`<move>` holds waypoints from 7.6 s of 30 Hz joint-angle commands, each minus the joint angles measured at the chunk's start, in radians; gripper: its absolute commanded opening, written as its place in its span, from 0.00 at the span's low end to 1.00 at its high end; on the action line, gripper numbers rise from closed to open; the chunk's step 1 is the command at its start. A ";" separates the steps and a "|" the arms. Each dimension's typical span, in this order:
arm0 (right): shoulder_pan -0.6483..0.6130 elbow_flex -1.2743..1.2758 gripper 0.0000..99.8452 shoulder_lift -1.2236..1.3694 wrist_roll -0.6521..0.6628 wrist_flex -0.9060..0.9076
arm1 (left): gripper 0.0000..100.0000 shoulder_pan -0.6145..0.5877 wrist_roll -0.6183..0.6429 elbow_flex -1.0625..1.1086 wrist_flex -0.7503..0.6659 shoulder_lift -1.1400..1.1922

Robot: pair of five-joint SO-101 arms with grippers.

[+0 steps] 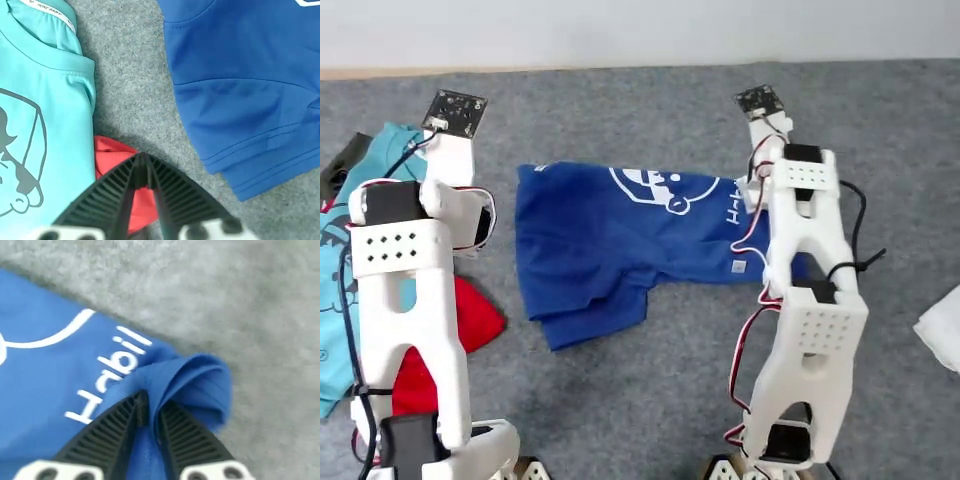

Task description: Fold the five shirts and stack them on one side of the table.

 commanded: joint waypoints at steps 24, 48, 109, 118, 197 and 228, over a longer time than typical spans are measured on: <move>0.119 -0.054 0.16 -0.012 0.089 -0.189 | 0.00 -0.003 0.008 -0.005 0.012 -0.043; 0.076 -0.054 0.21 -0.430 0.094 0.444 | 0.10 0.381 0.009 0.191 -0.089 0.137; 0.277 -0.049 0.21 -0.711 0.150 0.765 | 0.09 0.405 -0.353 0.114 -0.265 0.505; 0.277 -0.049 0.21 -0.711 0.150 0.765 | 0.03 0.408 -0.356 0.073 -0.221 0.585; 0.277 -0.049 0.21 -0.707 0.150 0.765 | 0.00 0.497 -0.405 -0.064 0.175 0.442; 0.219 -0.048 0.21 -0.705 0.150 0.763 | 0.09 0.517 -0.324 0.237 0.021 0.219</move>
